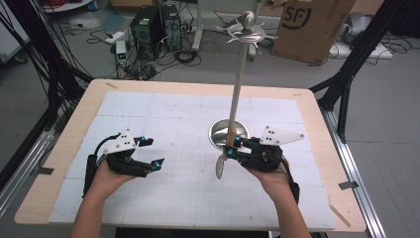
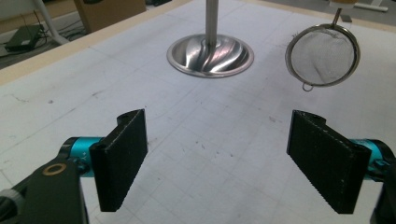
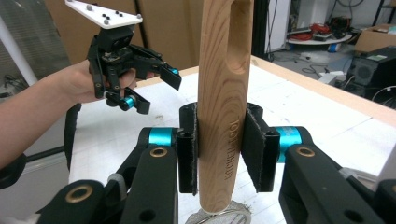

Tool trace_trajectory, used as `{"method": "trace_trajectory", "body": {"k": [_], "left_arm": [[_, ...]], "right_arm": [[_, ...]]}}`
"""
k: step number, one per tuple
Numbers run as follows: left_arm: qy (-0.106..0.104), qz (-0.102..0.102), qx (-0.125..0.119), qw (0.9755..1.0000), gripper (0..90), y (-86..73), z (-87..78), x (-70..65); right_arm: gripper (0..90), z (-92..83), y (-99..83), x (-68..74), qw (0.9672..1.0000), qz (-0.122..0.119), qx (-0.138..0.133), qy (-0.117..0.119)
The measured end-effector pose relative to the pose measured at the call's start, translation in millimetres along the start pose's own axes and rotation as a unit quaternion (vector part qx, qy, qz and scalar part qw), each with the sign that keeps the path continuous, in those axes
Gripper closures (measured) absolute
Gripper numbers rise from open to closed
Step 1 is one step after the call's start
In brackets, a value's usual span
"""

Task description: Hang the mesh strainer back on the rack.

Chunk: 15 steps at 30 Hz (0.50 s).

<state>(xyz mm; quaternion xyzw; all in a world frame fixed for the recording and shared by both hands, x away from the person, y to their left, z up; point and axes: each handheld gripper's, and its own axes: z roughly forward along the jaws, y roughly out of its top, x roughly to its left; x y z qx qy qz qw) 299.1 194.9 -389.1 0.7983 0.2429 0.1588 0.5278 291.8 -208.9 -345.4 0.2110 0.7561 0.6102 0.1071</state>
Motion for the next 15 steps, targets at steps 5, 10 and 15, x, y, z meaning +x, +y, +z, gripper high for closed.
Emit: {"method": "trace_trajectory", "body": {"k": [5, 10, 15], "left_arm": [[0.01, 0.004, -0.001, 0.9999, 19.2, 0.5, -2.7, -1.0], [0.015, 0.002, -0.006, 0.9999, 18.8, 1.0, -4.1, -0.7], [-0.013, -0.006, -0.023, 0.9996, 16.2, 2.4, -4.2, -4.5]], "right_arm": [[69.0, -4.1, 5.8, -1.3, 1.0, -0.003, 0.001, -0.005], [69.0, -10.6, 14.5, -7.0, 0.9998, -0.003, 0.002, -0.018], [69.0, -19.2, 28.4, -13.8, 0.9994, -0.007, 0.005, -0.033]]}}
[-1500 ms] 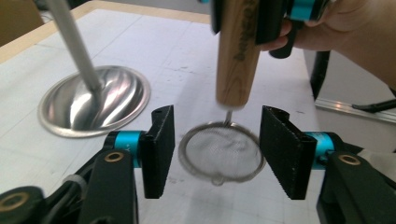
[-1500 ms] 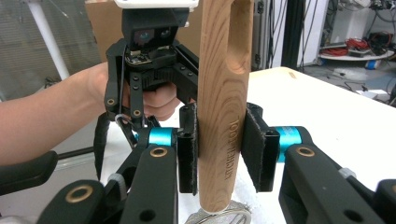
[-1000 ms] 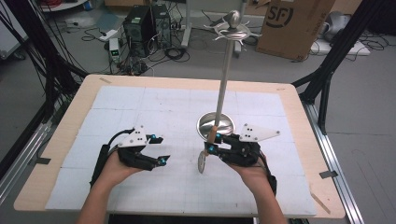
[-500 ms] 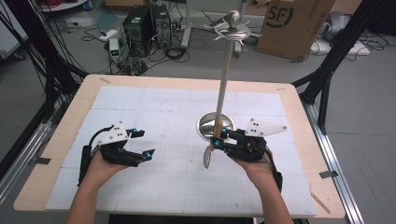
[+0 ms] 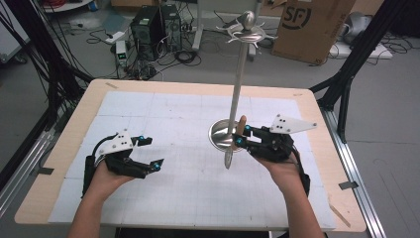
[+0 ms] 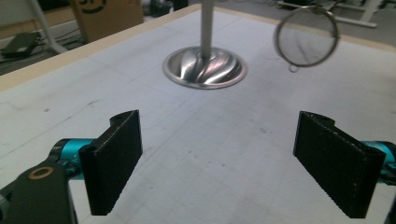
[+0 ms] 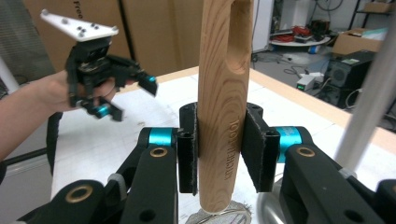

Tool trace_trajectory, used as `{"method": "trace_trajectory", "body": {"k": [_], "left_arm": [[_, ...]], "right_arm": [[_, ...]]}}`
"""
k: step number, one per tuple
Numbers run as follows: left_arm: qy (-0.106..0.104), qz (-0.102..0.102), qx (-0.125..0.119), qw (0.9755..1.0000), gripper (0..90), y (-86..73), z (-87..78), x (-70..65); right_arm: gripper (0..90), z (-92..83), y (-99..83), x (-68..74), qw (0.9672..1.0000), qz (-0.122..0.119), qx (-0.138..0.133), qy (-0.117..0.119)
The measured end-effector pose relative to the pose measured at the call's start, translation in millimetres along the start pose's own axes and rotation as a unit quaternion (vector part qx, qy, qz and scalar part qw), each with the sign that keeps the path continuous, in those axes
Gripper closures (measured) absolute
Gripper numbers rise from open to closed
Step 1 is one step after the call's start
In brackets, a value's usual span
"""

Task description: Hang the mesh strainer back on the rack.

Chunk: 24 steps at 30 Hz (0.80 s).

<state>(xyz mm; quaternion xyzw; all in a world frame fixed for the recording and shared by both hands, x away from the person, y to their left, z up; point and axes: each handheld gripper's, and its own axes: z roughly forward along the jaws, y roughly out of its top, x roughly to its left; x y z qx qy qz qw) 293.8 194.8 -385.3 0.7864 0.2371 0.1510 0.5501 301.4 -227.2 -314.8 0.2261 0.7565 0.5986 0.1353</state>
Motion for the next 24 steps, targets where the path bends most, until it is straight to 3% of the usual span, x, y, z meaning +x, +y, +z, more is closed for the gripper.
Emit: {"method": "trace_trajectory", "body": {"k": [12, 24], "left_arm": [[0.001, 0.0, -0.007, 1.0, 16.2, 0.7, -2.3, -0.6], [0.001, -0.003, 0.001, 1.0, 16.2, -0.4, -0.6, -0.6]], "right_arm": [[68.9, -20.6, 39.2, -23.7, 0.9991, -0.001, -0.006, -0.042], [68.9, -25.6, 77.5, -34.4, 0.9981, -0.007, -0.01, -0.06]]}}
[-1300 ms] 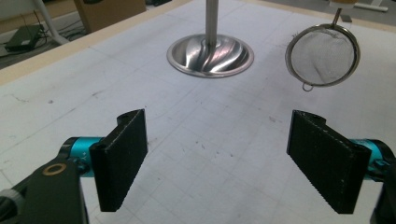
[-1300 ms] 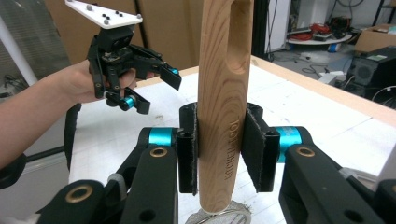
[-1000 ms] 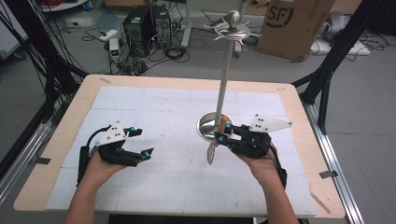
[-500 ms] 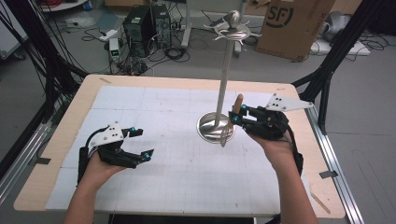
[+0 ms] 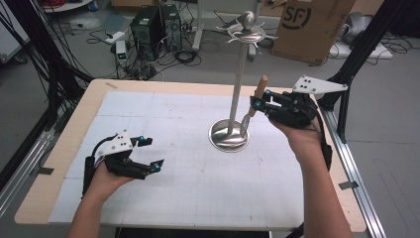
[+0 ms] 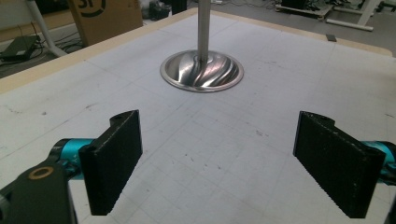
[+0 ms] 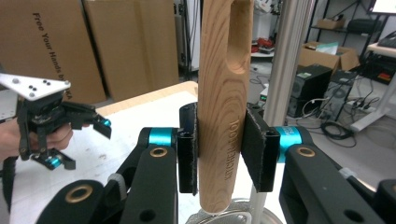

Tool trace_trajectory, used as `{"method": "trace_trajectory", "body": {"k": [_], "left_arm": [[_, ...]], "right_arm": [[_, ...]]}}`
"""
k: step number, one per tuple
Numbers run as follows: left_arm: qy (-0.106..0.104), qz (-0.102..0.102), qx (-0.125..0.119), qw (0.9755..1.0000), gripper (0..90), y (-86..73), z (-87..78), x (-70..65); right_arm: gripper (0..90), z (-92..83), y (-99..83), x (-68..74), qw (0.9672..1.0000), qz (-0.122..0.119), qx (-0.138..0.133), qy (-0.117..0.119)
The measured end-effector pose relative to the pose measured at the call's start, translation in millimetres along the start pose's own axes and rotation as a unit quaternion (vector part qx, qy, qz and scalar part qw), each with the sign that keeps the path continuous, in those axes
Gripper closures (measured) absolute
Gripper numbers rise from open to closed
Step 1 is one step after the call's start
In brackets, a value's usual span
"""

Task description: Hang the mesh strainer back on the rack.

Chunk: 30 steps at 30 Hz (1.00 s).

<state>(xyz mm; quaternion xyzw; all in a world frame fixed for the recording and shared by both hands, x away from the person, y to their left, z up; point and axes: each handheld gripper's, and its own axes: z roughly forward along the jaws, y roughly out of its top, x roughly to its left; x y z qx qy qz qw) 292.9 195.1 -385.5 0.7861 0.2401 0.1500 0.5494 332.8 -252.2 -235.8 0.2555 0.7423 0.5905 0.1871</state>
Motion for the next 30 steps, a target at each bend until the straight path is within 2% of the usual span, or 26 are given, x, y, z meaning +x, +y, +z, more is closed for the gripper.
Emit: {"method": "trace_trajectory", "body": {"k": [6, 16, 23, 30], "left_arm": [[-0.004, 0.002, 0.002, 1.0, 16.1, -0.5, 0.6, -0.7], [-0.004, 0.0, 0.002, 1.0, 16.1, -0.9, 1.2, 0.1], [-0.004, -0.005, 0.005, 1.0, 16.1, -2.4, 1.5, 0.8], [-0.01, -0.01, -0.006, 0.9999, 16.1, -3.8, -0.3, 2.3]], "right_arm": [[68.9, -1.4, 16.1, -4.4, 1.0, -0.003, -0.001, -0.008], [68.9, -4.7, 34.2, -26.0, 0.9994, 0.009, 0.004, -0.033], [68.9, -1.4, 49.4, -36.2, 0.9985, 0.003, 0.018, -0.051], [68.9, -2.8, 59.2, -49.1, 0.997, 0.013, 0.014, -0.075]]}}
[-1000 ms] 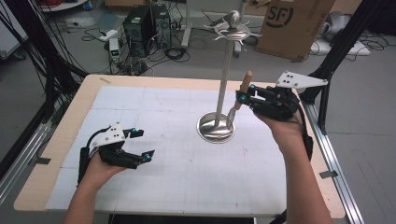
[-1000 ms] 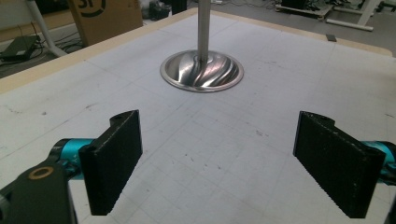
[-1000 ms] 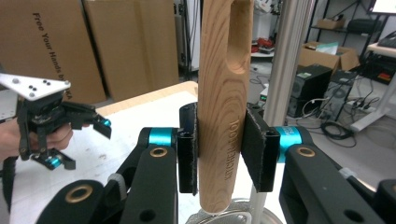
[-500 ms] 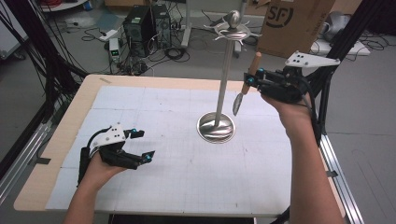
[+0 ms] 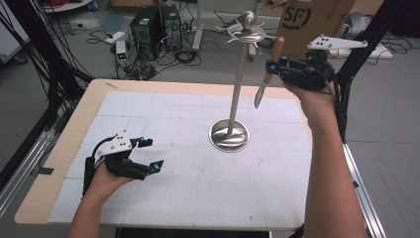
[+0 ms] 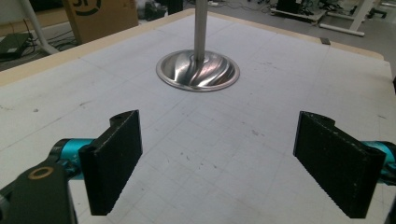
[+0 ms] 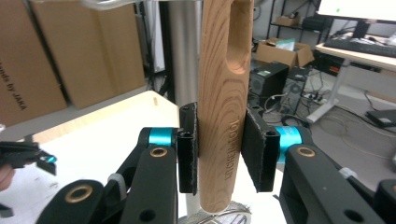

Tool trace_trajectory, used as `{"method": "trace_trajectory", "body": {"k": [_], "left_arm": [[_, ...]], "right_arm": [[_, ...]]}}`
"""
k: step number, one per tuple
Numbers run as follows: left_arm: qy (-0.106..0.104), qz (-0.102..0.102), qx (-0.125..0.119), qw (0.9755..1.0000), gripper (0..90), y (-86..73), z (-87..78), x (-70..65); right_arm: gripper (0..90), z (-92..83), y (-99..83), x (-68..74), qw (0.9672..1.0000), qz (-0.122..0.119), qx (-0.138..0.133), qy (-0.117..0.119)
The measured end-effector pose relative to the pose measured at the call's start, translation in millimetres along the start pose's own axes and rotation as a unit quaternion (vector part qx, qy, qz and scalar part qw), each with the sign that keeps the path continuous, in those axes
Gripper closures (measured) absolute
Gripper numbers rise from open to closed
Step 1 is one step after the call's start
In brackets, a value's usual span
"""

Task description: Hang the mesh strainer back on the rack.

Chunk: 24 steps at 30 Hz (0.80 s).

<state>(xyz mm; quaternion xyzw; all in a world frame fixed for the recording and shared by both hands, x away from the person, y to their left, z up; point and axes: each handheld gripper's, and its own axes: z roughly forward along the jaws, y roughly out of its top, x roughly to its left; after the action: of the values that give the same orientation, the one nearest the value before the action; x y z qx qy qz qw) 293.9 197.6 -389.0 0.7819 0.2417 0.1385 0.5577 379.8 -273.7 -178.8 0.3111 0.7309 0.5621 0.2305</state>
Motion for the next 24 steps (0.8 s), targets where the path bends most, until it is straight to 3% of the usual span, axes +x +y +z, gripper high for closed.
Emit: {"method": "trace_trajectory", "body": {"k": [12, 24], "left_arm": [[0.001, 0.0, 0.0, 1.0, 16.1, 0.1, 1.0, -0.3], [0.001, 0.0, 0.001, 1.0, 16.2, 0.1, 0.5, -0.2]], "right_arm": [[69.0, 6.0, 13.3, -6.1, 0.9998, 0.002, 0.009, -0.021], [69.1, 7.5, 13.6, -11.3, 0.9992, 0.009, 0.017, -0.036]]}}
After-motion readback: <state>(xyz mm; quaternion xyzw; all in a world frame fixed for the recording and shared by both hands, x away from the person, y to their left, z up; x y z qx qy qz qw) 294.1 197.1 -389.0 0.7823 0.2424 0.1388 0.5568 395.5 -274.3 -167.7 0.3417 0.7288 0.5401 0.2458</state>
